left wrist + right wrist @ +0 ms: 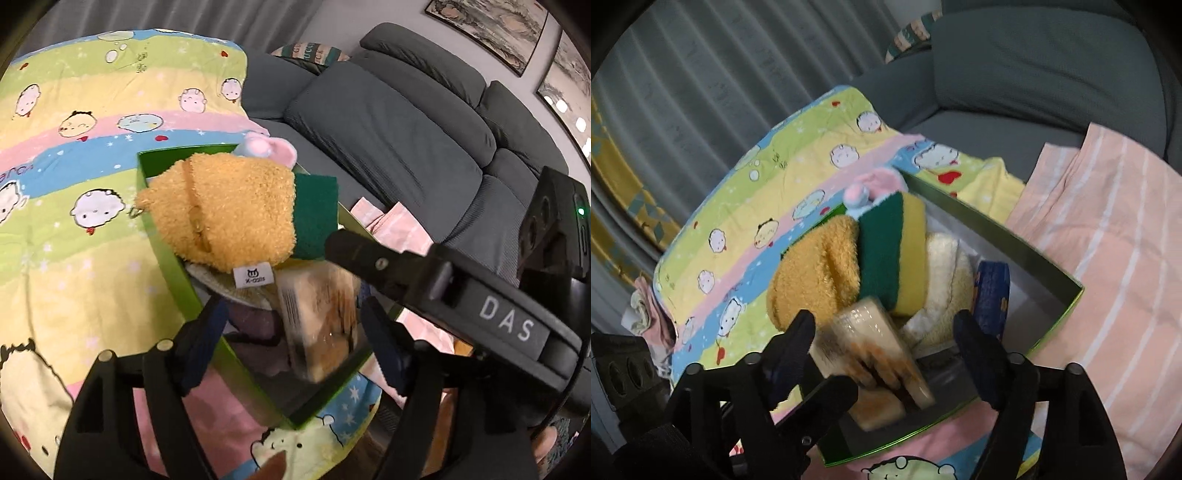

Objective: Organize soft objects
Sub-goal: 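Carry the tissue box into the green box and release it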

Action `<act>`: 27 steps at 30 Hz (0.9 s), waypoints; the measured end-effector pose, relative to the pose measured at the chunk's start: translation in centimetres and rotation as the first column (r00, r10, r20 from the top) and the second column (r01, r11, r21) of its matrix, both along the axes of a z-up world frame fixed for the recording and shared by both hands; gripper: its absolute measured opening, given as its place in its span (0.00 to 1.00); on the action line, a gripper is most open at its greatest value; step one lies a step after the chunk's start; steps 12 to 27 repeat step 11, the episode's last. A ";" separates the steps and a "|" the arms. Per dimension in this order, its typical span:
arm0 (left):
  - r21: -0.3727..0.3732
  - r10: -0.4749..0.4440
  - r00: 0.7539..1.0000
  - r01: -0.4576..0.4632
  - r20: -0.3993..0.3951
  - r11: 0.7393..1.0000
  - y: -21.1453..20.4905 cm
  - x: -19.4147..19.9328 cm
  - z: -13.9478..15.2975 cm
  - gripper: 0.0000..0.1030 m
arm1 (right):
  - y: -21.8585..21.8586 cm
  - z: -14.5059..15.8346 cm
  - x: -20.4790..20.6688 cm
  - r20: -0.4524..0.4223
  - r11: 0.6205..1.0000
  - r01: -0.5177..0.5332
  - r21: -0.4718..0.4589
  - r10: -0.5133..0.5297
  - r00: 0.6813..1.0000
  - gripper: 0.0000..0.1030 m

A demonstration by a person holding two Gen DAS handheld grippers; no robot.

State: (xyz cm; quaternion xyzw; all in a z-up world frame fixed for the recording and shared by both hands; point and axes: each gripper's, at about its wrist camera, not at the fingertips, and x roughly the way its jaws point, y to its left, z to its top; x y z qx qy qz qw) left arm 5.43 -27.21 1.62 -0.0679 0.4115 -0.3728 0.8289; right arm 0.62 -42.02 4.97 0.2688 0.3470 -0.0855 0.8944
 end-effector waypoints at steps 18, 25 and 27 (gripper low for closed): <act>0.031 0.073 0.996 -0.074 0.046 0.997 1.8 -1.2 2.0 0.82 | 1.2 2.2 -1.5 0.070 0.997 0.054 -0.061 -0.050 0.996 0.84; 0.031 0.073 0.996 -0.074 0.046 0.997 1.8 -1.2 2.0 0.82 | 1.2 2.2 -1.5 0.070 0.997 0.054 -0.061 -0.050 0.996 0.84; 0.031 0.073 0.996 -0.074 0.046 0.997 1.8 -1.2 2.0 0.82 | 1.2 2.2 -1.5 0.070 0.997 0.054 -0.061 -0.050 0.996 0.84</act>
